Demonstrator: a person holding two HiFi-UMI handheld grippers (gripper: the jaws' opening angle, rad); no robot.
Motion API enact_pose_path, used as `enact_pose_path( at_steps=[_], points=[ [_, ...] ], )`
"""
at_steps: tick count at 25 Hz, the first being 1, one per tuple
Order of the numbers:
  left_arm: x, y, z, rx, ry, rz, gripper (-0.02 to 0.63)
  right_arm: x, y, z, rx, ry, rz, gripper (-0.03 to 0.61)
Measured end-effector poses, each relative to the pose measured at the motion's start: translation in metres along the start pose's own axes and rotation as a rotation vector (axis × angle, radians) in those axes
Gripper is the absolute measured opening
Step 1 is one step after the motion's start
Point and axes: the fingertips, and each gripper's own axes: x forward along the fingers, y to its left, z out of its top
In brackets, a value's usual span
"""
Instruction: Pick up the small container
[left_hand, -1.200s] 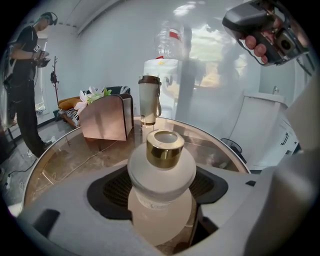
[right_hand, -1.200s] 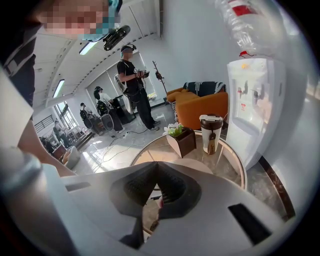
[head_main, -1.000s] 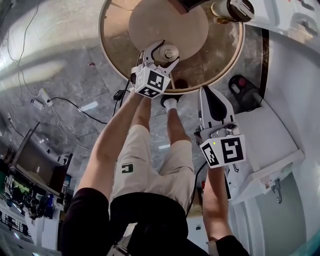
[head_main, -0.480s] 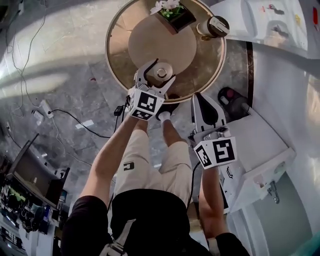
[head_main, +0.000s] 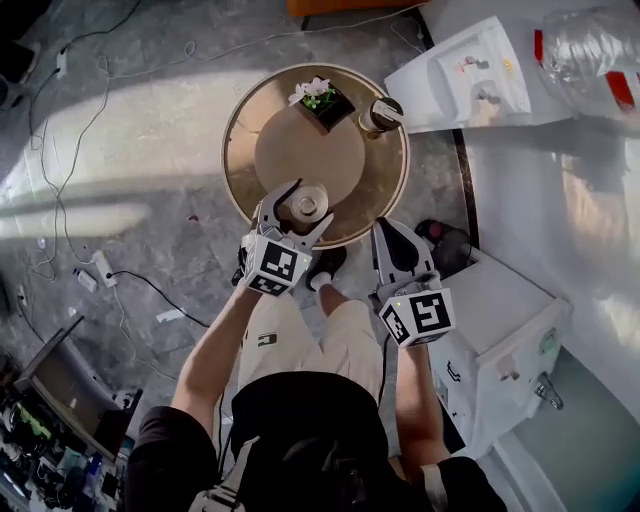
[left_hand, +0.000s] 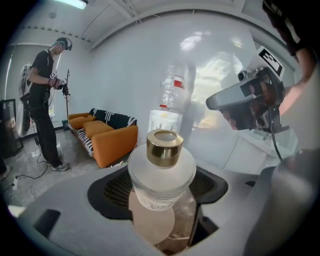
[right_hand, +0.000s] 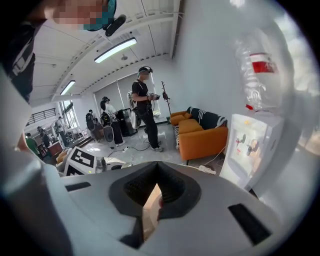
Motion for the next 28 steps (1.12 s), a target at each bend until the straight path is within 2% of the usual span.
enact_pose_path(
  at_steps=[6, 11, 15, 20, 24, 28],
  points=[
    [-0.045, -0.004, 0.078, 0.02, -0.027, 0.002, 0.335, -0.034, 0.007, 0.044, -0.018, -0.064, -0.028, 0.003],
    [-0.079, -0.017, 0.132, -0.005, -0.054, -0.03, 0.335, -0.056, 0.009, 0.084, -0.022, -0.132, -0.065, 0.003],
    [-0.097, -0.025, 0.175, 0.01, -0.082, -0.031, 0.336, -0.071, 0.012, 0.12, -0.071, -0.193, -0.065, 0.003],
    [-0.121, -0.034, 0.225, 0.01, -0.147, -0.035, 0.336, -0.093, 0.022, 0.155, -0.088, -0.26, -0.076, 0.003],
    [-0.136, -0.038, 0.262, 0.039, -0.195, -0.039, 0.336, -0.106, 0.025, 0.183, -0.143, -0.314, -0.073, 0.003],
    [-0.149, -0.038, 0.29, 0.041, -0.228, -0.035, 0.336, -0.115, 0.029, 0.211, -0.128, -0.368, -0.074, 0.003]
  ],
)
